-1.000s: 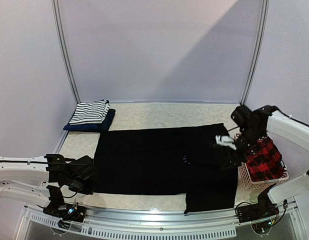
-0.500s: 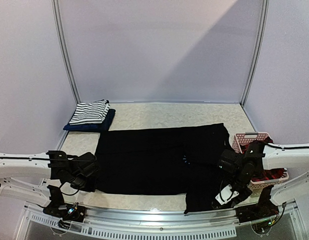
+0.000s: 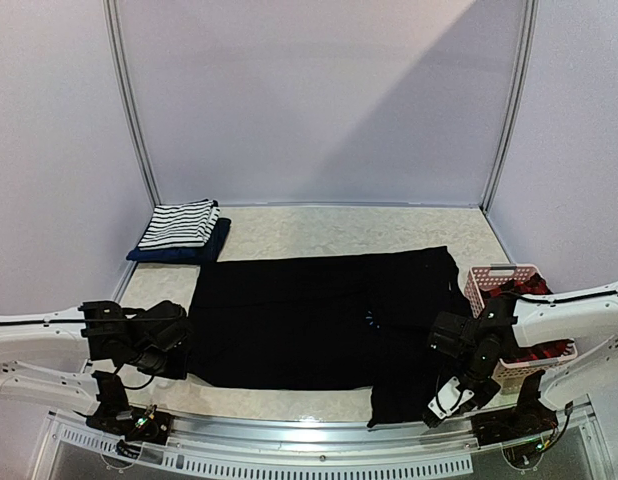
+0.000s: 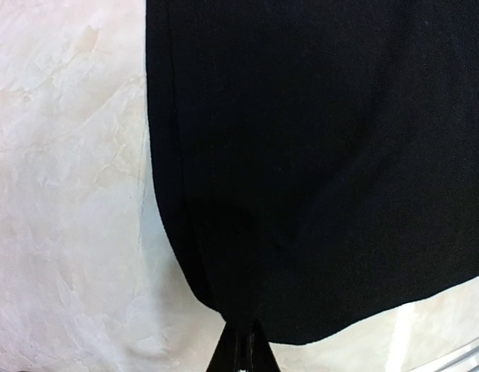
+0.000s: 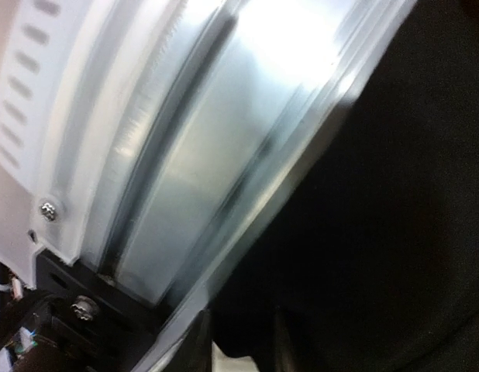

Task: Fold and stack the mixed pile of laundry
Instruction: Pick up the 1/3-folded T-shirt from the center of the board, then fold the 1/3-folded T-shirt at the center of the board.

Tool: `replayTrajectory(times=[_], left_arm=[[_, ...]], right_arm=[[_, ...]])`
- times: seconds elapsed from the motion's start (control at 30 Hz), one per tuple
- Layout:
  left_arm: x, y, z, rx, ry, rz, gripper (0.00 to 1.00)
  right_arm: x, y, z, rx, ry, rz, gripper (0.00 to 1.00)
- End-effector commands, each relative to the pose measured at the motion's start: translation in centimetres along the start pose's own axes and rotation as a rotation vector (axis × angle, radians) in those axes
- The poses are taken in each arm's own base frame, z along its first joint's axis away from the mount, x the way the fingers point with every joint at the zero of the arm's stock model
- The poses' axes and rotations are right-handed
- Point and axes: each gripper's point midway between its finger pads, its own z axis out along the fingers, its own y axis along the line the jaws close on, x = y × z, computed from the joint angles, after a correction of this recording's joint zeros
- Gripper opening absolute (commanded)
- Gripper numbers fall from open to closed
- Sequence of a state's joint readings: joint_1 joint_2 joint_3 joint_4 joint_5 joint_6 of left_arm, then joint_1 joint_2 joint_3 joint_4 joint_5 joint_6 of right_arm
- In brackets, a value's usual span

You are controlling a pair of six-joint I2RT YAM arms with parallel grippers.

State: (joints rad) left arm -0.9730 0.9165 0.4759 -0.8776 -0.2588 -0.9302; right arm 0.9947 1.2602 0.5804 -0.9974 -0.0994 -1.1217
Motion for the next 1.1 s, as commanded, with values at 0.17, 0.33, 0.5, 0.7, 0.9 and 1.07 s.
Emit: replayTrajectory(times=[0.17, 0.33, 0.5, 0.7, 0.9, 1.07], left_arm=[[1.3, 1.7, -1.3, -0.130, 0.109, -0.259, 0.00], [-0.3, 1.6, -2.0, -0.168, 0.095, -0.197, 0.00], [-1.4, 2.3, -3.0, -0.213, 0.074, -0.187, 0.00], [-2.5, 3.6, -4.5, -0.220, 0.024, -0.213, 0.00], [-3.2, 4.2, -5.4, -0.225, 0.002, -0.220, 0.00], [-3.8, 4.2, -6.0, -0.223, -0.023, -0.225, 0.00]], right_arm=[[0.5, -2.9, -1.4, 0.183, 0.030, 0.077, 0.03], [-1.9, -3.3, -7.9, 0.276, -0.116, 0.115, 0.00], [-1.5, -3.8, -9.9, 0.299, -0.131, 0.176, 0.00], [-0.1, -4.8, -11.7, 0.374, -0.108, 0.212, 0.00], [0.4, -5.3, -15.0, 0.441, -0.141, 0.252, 0.00], [1.0, -5.0, -15.7, 0.457, -0.151, 0.288, 0.00]])
